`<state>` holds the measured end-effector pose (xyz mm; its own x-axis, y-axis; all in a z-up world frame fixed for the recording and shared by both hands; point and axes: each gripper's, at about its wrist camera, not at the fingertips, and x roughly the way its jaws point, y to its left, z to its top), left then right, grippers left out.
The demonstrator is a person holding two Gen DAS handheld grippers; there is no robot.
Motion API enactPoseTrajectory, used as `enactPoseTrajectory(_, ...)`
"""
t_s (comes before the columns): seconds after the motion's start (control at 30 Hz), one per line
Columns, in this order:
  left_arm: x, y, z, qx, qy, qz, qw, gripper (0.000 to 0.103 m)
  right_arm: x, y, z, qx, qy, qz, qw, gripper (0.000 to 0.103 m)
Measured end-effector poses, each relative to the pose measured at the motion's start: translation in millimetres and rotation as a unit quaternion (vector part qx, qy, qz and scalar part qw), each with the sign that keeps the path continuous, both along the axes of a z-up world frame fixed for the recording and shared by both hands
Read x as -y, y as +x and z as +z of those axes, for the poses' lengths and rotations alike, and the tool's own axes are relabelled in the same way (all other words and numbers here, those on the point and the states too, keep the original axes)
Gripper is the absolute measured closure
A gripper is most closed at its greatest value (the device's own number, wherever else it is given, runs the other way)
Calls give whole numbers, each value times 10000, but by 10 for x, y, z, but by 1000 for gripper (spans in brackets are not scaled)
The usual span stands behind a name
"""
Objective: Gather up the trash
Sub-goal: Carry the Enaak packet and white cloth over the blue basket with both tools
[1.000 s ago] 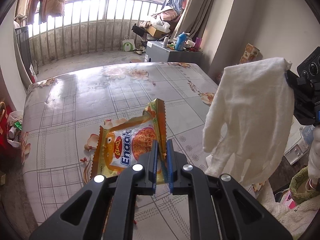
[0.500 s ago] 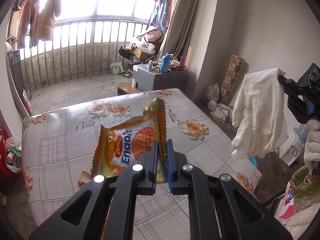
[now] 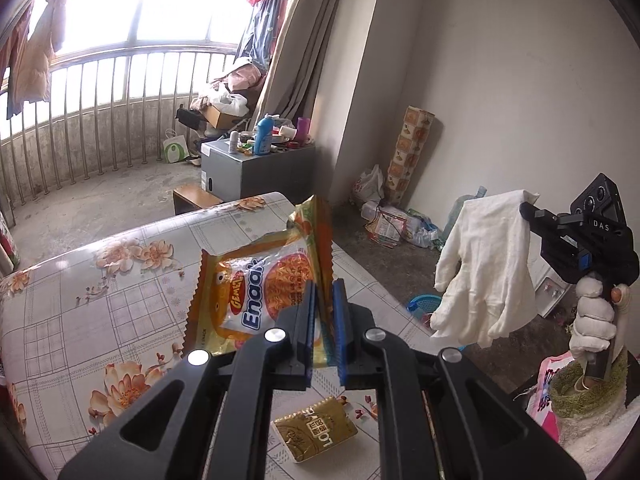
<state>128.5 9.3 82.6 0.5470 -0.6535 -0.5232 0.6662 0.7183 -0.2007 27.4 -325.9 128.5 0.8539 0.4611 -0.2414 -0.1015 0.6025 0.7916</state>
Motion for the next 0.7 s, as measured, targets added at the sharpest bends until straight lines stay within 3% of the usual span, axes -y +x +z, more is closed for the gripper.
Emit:
enactPoseTrajectory(0.17,621,43,12,-65,-22,-624,9980,95,346,-148,-82,-54,-14,-506,9987,101)
enactPoseTrajectory(0.33,1386,87,15,-233,28,-1347,9906,95,760,-405,-181,-136,13,-1130,9935,101)
enactPoseTrajectory(0.47,2033,111,-12,-348,139,-1882,9814,95,1085,-589,-278,-257,24,-1645,9860,101)
enactPoseTrajectory(0.7,3199,162,-239,-893,385,-2664,9590,95,1618,-803,-607,-654,-47,-2643,9622,101)
